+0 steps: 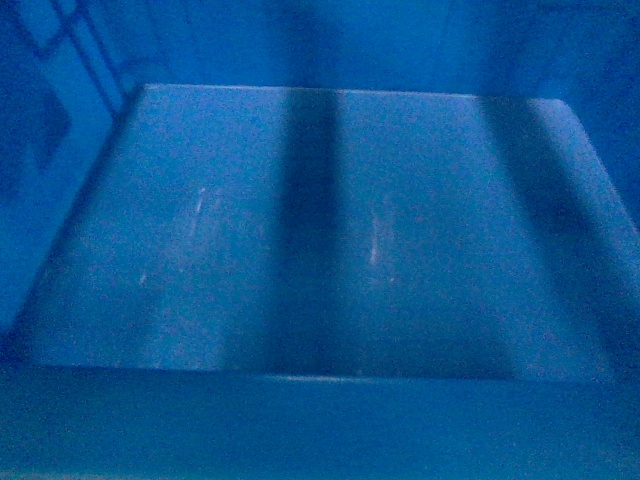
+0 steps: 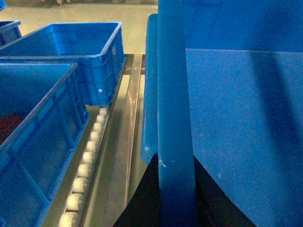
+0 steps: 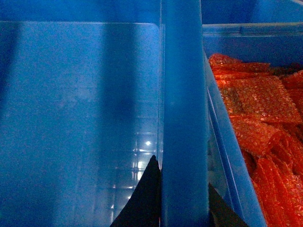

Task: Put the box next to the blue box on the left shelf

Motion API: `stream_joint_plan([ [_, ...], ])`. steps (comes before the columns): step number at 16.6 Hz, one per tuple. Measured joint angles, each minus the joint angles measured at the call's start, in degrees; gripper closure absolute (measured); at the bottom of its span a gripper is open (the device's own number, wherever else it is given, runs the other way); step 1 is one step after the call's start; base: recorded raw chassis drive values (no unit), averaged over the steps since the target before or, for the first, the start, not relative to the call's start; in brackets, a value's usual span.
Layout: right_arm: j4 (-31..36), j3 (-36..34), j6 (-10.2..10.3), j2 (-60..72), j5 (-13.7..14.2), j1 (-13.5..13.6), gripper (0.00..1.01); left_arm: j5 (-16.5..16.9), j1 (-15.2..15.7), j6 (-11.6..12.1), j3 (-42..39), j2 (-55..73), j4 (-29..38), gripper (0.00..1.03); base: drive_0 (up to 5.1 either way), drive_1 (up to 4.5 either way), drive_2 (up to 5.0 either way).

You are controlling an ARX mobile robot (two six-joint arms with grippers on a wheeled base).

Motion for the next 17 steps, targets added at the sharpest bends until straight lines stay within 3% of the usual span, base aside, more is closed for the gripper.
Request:
stream_joint_plan([
  [5, 0.0, 0.0, 0.0, 0.0, -0.02, 0.0, 0.92, 0.02, 0.02, 0.0, 0.0, 0.0, 0.0, 0.95, 0.0, 0.0, 0.0],
  [6, 1.9, -0.42, -0.59, 0.11, 2.4, 0.96, 0.92, -0.02, 0.02, -0.02, 0.0, 0.0, 0.0, 0.95, 0.0, 0.0, 0.0],
  [7, 3.15, -0.72, -0.94, 0.13, 4.24, 2.19, 0.92, -5.33, -1.92, -0.48, 0.02, 0.55, 0.48, 0.95, 0.0, 0.0, 0.0],
  [8, 3.21, -0.68, -1.14, 0.2, 4.66, 2.27, 0.92, -8.2, -2.69, -1.07, 0.02, 0.63, 0.2, 0.95, 0.0, 0.0, 0.0],
  [9, 1.95, -0.39, -0.76, 0.7, 4.55, 2.8, 0.92, -9.03, -2.6, -1.16, 0.02, 0.76, -0.28, 0.95, 0.0, 0.0, 0.0],
  [10, -0.04, 0.74, -0.22, 2.51, 3.74, 3.39, 0.92, -8.57, -1.66, -1.22, 0.02, 1.29, -1.33, 0.95, 0.0, 0.0, 0.0],
  [11, -1.97, 2.99, 0.04, 7.1, 1.84, 3.39, 0.92, -6.32, 1.18, -1.36, 0.13, 3.63, -2.51, 0.95, 0.0, 0.0, 0.0],
  [13, -0.2, 7.43, -0.04, 18.88, -0.28, 3.37, 0.92, 1.68, 8.87, -0.72, 2.29, 12.46, -0.57, 0.95, 0.0, 0.0, 0.0],
  [14, -0.85, 10.14, 0.15, 23.78, -0.83, 3.37, 0.92, 3.65, 11.32, 0.26, 3.8, 16.5, 0.15, 0.95, 0.0, 0.0, 0.0],
  [17, -1.25, 11.78, 1.62, 30.47, -1.22, 3.82, 0.93, 6.01, 13.64, 0.57, 4.37, 21.46, 0.33, 0.95, 0.0, 0.0, 0.0],
])
